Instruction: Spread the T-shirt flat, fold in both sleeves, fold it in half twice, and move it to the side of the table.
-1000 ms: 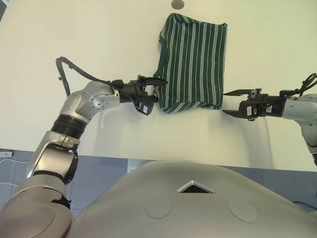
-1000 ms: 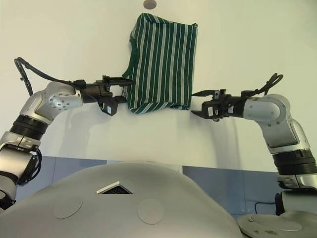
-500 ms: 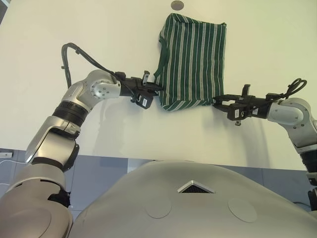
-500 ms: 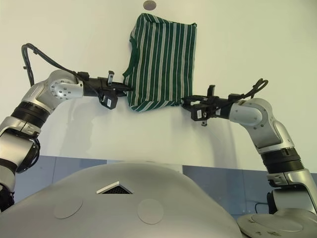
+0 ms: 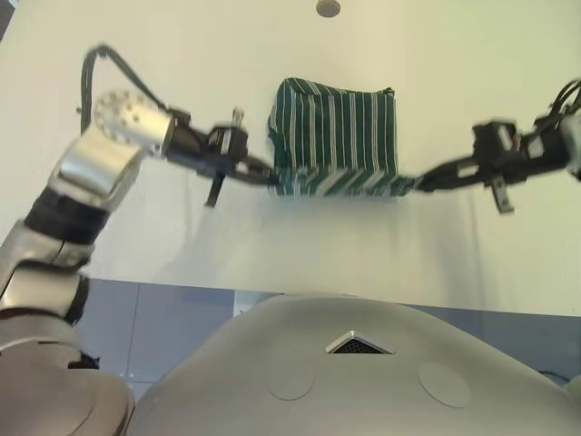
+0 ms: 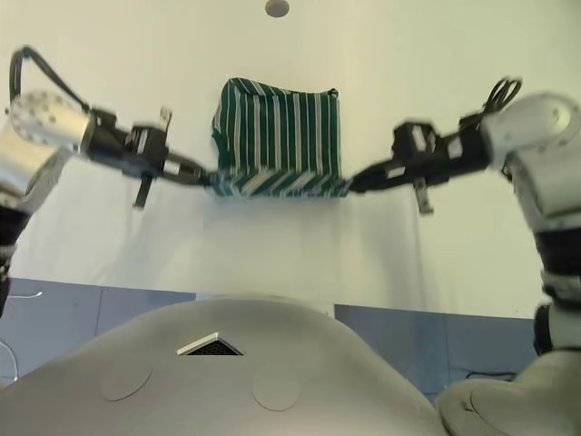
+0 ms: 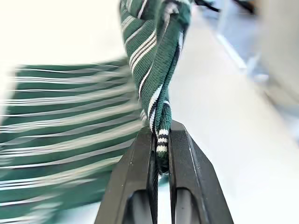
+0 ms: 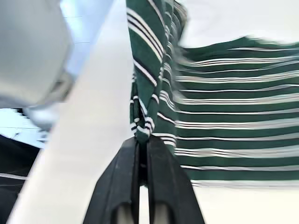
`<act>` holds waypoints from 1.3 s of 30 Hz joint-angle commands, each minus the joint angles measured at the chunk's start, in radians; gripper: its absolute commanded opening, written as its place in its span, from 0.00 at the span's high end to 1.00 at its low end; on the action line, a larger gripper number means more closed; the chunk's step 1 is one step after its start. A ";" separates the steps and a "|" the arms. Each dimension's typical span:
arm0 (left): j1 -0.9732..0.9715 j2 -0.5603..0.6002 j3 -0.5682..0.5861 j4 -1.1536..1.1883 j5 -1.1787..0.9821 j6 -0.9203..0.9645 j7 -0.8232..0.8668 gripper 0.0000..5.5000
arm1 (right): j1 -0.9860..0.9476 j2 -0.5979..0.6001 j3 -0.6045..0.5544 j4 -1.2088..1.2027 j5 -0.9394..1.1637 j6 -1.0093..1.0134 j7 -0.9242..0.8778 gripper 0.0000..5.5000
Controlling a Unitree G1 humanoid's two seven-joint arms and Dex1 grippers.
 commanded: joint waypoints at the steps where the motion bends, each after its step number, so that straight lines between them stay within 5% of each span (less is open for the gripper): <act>1: -0.155 -0.129 0.023 0.301 0.110 0.006 0.019 0.98 | -0.365 0.244 0.086 0.466 -0.151 -0.026 -0.005 1.00; 5: -0.250 -0.264 0.030 0.633 0.238 -0.109 0.099 0.98 | -0.510 0.398 0.122 0.825 -0.310 -0.170 -0.134 1.00; 8: -0.287 -0.346 0.055 0.818 0.330 -0.152 0.234 0.88 | -0.545 0.458 0.064 0.994 -0.372 -0.264 -0.345 0.85; 12: -0.356 -0.371 0.224 0.997 0.315 -0.185 0.455 0.75 | -0.466 0.450 -0.014 1.003 -0.400 -0.393 -0.526 0.71; 14: -0.384 -0.372 0.367 1.029 0.234 -0.188 0.504 0.71 | -0.351 0.493 -0.072 0.822 -0.313 -0.398 -0.496 0.67; 19: -0.312 -0.411 0.515 0.941 0.180 -0.238 0.596 0.58 | -0.214 0.660 -0.053 0.633 -0.274 -0.297 -0.531 0.67; 25: -0.140 -0.501 0.621 0.708 0.138 -0.196 0.807 0.58 | -0.311 0.798 0.004 1.015 -0.407 -0.182 -0.665 0.67; 32: 0.097 -0.489 0.671 0.337 0.162 -0.063 0.977 0.58 | -0.073 0.440 -0.445 1.267 -0.187 -0.209 -1.320 0.67; 35: 0.120 -0.509 0.664 0.276 0.172 -0.031 1.021 0.58 | -0.008 0.452 -0.568 1.206 -0.121 -0.285 -1.527 0.67; 39: 0.105 -0.518 0.638 0.245 0.204 -0.018 1.054 0.58 | -0.006 0.654 -0.398 0.715 -0.228 -0.567 -1.469 0.67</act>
